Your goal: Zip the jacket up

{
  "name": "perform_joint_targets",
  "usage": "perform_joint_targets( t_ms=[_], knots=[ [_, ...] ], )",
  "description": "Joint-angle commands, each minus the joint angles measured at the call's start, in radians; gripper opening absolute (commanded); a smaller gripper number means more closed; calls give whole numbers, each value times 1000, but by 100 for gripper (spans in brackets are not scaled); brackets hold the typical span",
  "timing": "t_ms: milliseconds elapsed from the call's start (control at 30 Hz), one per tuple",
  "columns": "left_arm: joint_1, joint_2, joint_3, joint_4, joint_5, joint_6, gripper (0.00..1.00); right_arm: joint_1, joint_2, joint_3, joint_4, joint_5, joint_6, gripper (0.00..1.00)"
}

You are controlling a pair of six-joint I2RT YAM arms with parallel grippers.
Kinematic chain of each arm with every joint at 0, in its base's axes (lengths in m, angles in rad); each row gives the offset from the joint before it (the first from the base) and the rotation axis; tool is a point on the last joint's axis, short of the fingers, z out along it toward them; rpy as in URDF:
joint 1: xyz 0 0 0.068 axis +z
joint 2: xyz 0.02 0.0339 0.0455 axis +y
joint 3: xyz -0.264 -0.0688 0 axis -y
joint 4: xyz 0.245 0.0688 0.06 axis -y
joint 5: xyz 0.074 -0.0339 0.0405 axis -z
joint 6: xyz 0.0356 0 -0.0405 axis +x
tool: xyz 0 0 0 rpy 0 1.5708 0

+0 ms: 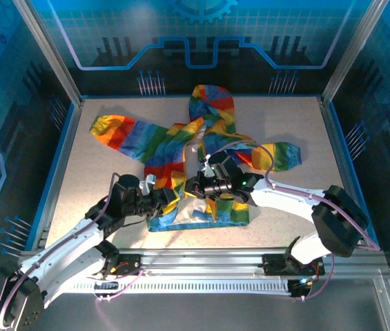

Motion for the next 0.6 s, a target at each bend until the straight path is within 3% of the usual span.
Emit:
perform_joint_targets(
  t_ms=[0,367,567],
  knots=[
    [-6,0,-24,112,8,-42,40,15,-3,-9,60,-2,36,0],
    [-5,53,-57,300,12,-106,35,17,3,-22,89,-8,61,0],
    [-6,55,-60,309,13,-120,15,19,4,-25,97,-7,67,0]
  ],
)
